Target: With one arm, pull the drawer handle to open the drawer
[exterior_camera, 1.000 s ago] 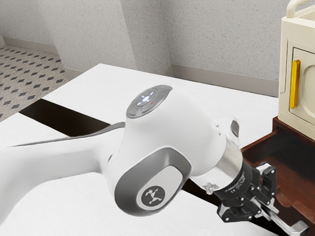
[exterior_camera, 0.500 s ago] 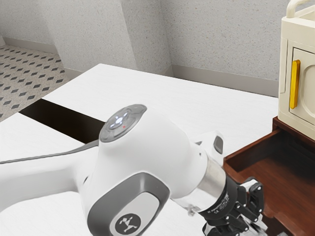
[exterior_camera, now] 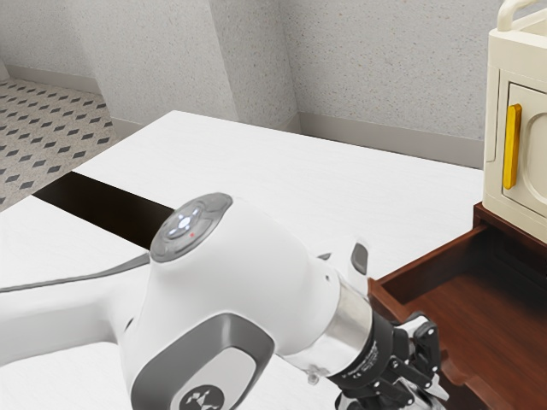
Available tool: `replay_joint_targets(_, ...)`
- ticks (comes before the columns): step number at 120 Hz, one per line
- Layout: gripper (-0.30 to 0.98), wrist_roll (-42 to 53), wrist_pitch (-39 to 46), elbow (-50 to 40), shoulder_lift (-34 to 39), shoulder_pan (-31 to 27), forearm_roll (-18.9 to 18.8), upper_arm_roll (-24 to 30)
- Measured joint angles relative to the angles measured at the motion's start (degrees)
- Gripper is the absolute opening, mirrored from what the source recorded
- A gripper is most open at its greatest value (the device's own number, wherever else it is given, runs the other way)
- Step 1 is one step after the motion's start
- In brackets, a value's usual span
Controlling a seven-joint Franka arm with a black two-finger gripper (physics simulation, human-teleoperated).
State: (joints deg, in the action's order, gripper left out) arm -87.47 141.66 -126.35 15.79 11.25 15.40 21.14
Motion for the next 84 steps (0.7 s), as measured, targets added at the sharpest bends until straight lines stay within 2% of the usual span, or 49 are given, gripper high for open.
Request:
replay_joint_targets(28, -0.1, -0.14, 0.19, -0.91, 1.04, -0.07, 0.11, -0.01)
replay_joint_targets(84, 0.13, -0.17, 2.21, -1.87, 2.88, 0.04, 0.4, 0.04)
